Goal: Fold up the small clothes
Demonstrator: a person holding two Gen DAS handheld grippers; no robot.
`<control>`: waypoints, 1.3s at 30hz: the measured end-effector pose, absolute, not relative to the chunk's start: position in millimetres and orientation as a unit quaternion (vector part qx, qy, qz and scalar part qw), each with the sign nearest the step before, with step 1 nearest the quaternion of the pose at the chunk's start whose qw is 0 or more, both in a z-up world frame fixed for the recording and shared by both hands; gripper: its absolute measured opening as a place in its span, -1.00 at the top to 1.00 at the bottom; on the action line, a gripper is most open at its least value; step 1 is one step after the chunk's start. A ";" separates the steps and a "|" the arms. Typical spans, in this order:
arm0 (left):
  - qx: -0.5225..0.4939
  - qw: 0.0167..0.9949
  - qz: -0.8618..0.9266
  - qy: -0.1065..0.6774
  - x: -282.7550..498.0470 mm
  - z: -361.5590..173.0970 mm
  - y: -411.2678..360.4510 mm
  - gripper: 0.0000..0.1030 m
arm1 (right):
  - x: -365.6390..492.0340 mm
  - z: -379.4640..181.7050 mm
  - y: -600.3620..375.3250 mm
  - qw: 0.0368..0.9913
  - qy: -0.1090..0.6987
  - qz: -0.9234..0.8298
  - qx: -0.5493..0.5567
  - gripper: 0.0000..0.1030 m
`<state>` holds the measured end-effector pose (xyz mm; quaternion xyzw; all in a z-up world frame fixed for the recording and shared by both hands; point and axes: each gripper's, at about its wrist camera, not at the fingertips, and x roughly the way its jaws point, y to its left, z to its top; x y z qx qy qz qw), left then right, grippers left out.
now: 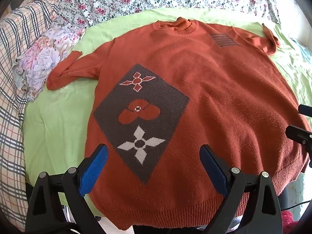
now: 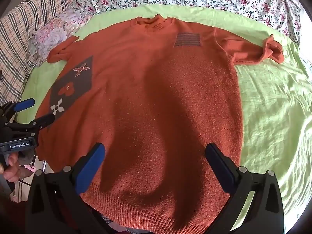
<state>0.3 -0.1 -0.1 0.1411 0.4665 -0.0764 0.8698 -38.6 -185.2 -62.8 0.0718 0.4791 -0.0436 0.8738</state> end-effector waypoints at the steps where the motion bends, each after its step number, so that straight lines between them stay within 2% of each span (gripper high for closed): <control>1: 0.142 0.869 -0.076 0.467 0.2 1.1 -0.1 -0.85 | -38.8 -62.7 -185.0 0.874 0.479 -0.044 0.072 -0.99; 39: 0.145 0.867 -0.080 0.470 2.4 13.5 -6.8 -0.85 | -36.4 -59.7 -185.9 0.875 0.476 -0.036 0.082 -0.99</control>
